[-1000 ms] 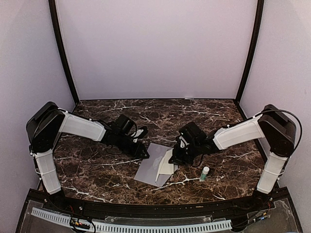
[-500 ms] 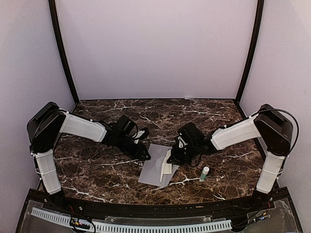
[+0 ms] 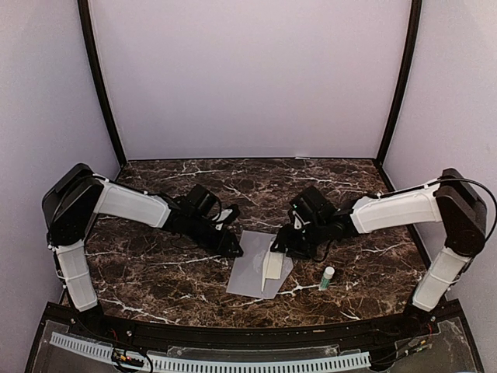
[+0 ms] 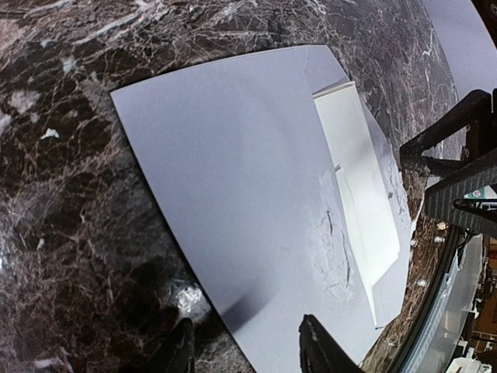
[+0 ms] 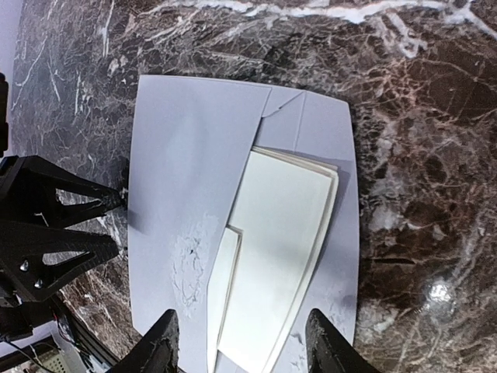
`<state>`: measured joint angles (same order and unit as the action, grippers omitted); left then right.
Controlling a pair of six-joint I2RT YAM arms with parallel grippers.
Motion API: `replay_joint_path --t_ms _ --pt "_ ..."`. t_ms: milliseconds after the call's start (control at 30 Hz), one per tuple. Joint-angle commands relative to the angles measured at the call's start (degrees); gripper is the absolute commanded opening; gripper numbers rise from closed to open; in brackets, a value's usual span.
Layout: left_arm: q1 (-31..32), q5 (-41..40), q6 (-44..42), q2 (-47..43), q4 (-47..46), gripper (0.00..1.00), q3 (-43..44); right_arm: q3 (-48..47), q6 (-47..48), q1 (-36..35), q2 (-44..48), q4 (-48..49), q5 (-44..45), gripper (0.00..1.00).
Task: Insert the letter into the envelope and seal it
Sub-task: Place the letter in the envelope.
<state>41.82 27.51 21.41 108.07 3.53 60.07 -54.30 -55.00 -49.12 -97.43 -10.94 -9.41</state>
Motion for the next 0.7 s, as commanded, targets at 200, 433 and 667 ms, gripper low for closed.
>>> replay_joint_path --t_ms 200,433,667 --pt "0.4 1.5 0.2 -1.4 1.6 0.47 -0.8 -0.3 0.5 -1.0 4.0 -5.9 5.0 0.5" --pt "0.3 3.5 0.7 -0.1 1.2 0.46 -0.9 -0.7 -0.1 -1.6 0.6 -3.5 4.1 0.43" --pt "0.3 3.9 0.8 0.4 1.3 0.44 -0.8 -1.5 0.1 -1.9 -2.3 -2.5 3.4 0.39"
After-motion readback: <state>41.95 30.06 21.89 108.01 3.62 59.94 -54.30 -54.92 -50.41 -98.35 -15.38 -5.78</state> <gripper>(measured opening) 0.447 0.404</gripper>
